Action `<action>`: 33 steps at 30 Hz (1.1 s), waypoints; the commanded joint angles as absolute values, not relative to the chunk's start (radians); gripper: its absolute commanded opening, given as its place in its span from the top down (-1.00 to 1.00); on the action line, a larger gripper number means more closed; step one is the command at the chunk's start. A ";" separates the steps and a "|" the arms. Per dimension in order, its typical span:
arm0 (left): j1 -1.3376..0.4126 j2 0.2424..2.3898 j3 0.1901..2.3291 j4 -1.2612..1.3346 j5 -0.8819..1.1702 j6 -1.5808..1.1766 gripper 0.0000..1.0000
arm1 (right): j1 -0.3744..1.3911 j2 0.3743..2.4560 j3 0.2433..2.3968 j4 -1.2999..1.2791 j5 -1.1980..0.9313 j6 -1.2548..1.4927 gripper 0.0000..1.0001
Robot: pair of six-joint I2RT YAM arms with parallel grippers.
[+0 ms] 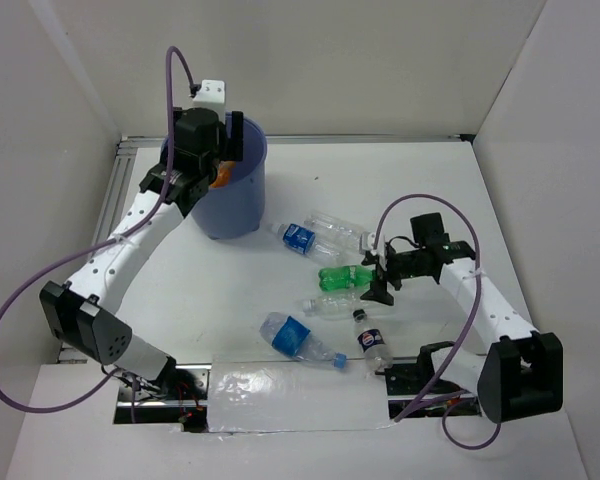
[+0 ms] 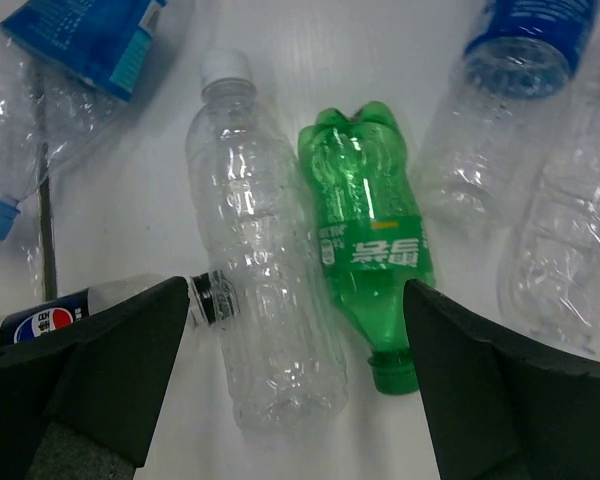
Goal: Put the plastic bottles in the bin
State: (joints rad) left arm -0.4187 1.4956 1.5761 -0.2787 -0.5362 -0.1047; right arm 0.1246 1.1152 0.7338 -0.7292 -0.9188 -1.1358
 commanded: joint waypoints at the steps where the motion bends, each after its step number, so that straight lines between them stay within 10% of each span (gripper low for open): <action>1: -0.520 1.413 1.687 -0.329 -0.574 -0.123 -0.99 | 0.193 1.147 0.750 -0.775 -0.865 -1.252 -0.89; 8: -0.713 1.241 1.574 -0.754 -0.434 -0.705 -0.99 | 0.308 1.227 0.739 -0.710 -0.741 -1.272 -0.86; 18: -0.798 0.887 0.754 -0.697 -0.180 -1.541 -0.98 | 0.402 1.315 0.631 -0.537 -0.598 -1.215 -0.42; 27: -0.867 1.060 0.765 -0.607 -0.101 -1.589 -0.98 | 0.413 1.251 0.760 -0.788 -0.736 -1.269 0.49; 33: -0.888 1.192 0.766 -0.537 -0.042 -1.545 -0.98 | 0.440 1.123 1.095 -0.735 -0.818 -1.074 0.58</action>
